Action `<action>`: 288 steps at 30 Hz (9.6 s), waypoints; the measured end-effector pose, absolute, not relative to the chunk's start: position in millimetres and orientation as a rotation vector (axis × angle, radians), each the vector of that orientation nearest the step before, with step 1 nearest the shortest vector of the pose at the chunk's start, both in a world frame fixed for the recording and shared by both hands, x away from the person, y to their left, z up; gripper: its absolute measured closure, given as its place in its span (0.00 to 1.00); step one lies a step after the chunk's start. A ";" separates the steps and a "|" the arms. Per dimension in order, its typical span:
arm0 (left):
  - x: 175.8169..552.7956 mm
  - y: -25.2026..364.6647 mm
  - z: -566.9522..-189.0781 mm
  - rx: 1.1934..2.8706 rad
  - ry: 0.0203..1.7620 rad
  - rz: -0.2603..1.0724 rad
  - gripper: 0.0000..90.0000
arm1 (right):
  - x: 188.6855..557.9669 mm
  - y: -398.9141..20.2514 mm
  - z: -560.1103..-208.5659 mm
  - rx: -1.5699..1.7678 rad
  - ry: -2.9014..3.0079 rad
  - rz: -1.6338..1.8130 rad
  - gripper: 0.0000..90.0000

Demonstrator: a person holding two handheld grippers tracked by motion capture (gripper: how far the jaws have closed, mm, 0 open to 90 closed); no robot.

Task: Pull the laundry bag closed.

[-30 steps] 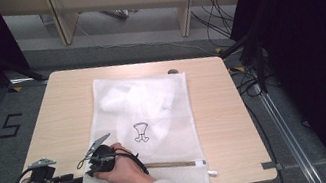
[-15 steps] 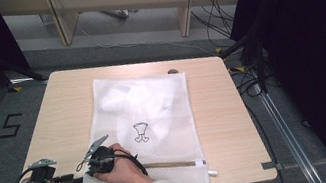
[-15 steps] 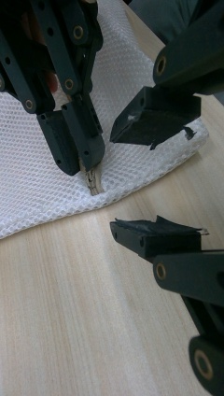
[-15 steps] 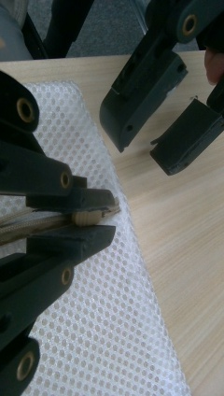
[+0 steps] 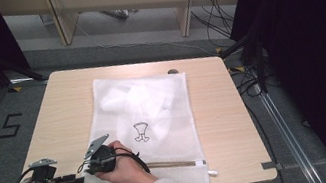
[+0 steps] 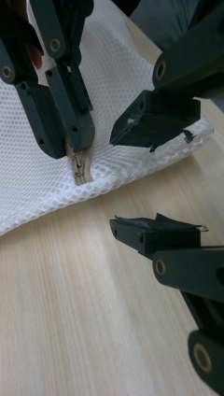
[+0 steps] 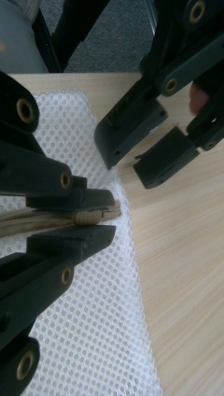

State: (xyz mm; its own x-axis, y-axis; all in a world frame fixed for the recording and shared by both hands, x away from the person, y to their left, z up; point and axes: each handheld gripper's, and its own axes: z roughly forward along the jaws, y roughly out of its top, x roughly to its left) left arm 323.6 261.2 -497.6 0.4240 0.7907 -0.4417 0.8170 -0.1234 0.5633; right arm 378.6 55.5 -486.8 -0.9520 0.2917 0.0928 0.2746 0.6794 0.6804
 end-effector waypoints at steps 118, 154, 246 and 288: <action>333.0 243.3 -488.8 1.833 1.334 -0.202 0.96 | 360.8 18.2 -486.8 0.458 2.879 1.063 0.92; 333.1 242.9 -488.6 1.856 1.337 -0.179 0.96 | 360.7 4.4 -490.6 0.464 2.892 1.033 0.92; 333.7 243.9 -489.9 1.865 1.354 -0.149 0.96 | 360.7 -26.8 -487.9 0.497 2.914 0.958 0.92; 333.0 242.6 -490.2 1.859 1.357 -0.123 0.96 | 360.6 -37.5 -487.5 0.518 2.916 0.936 0.92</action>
State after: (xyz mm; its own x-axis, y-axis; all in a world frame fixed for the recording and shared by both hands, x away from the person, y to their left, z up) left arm 333.0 242.6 -490.2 0.4165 0.7534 -0.5089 0.8324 -0.0909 0.5467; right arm 360.6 -37.5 -487.5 -0.9437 0.3240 0.0671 0.3025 0.7629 0.5714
